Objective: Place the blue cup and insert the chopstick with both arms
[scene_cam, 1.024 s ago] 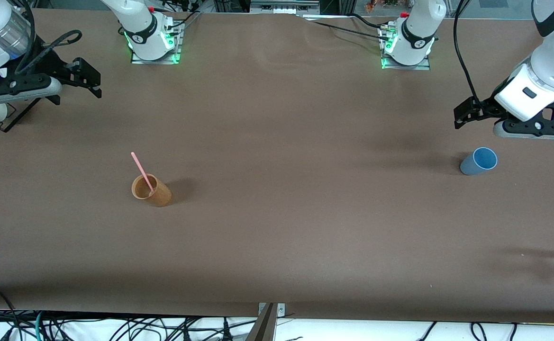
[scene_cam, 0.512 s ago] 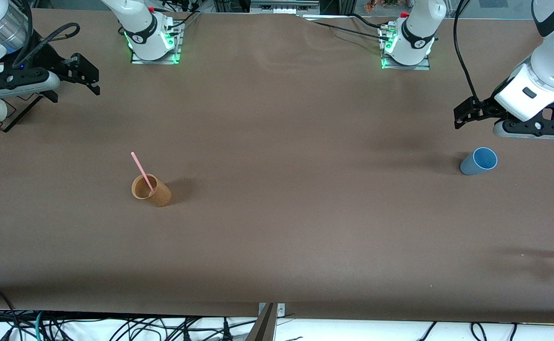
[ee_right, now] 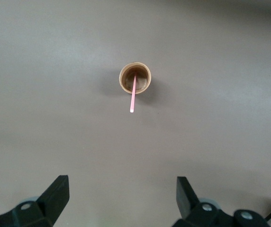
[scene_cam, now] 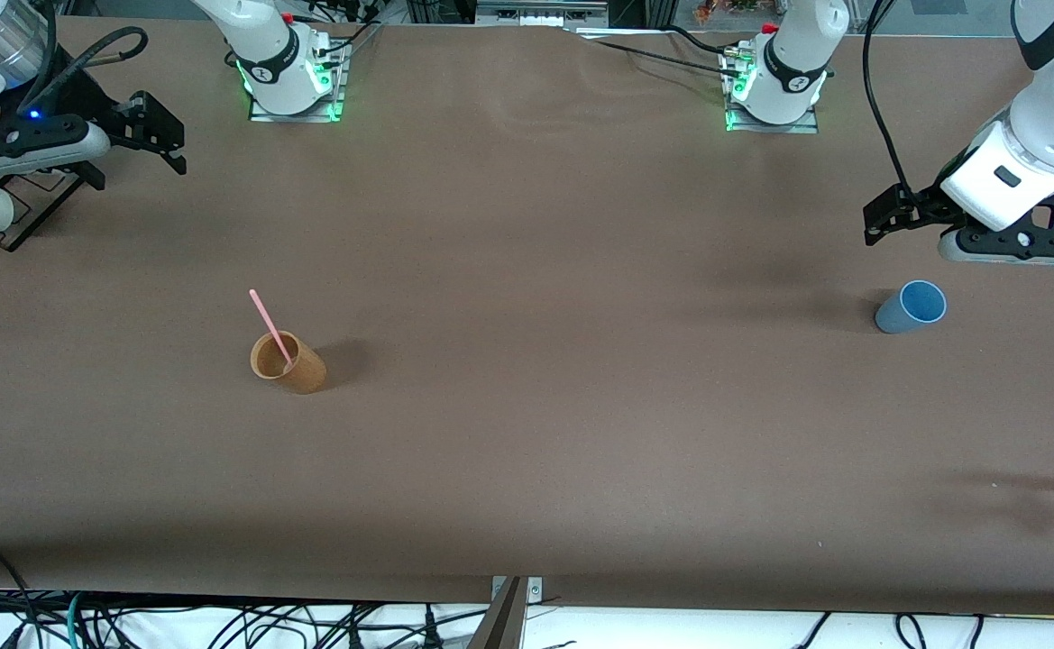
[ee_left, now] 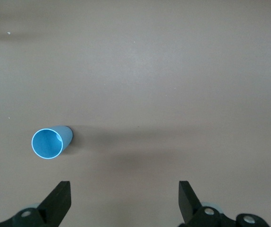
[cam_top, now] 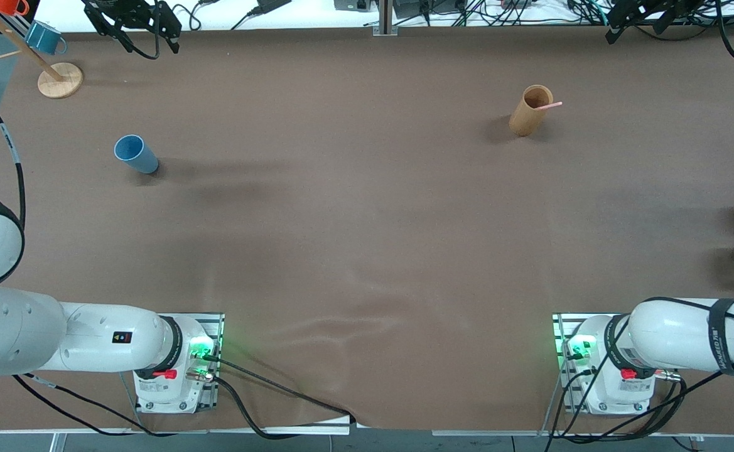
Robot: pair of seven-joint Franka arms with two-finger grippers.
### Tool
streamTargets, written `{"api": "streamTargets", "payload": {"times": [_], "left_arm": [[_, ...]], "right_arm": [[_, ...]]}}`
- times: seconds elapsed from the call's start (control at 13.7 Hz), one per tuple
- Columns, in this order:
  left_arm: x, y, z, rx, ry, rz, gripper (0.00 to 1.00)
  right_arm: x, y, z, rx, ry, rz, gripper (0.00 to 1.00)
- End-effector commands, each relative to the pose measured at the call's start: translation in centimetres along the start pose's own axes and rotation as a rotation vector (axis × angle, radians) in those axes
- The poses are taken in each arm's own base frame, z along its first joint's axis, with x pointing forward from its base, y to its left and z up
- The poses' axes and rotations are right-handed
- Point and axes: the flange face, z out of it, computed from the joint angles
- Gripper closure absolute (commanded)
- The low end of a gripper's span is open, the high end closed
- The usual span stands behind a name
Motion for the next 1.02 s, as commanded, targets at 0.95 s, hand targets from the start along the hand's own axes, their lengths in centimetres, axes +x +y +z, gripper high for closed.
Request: {"api": "streamTargets", "payload": {"times": [0.95], "left_arm": [[3.0,-2.8,3.0,0.031,-0.09,0.043,0.0]], "right_arm": [[6.6,2.0,12.7,0.024,-0.073,-0.011,0.0]]}}
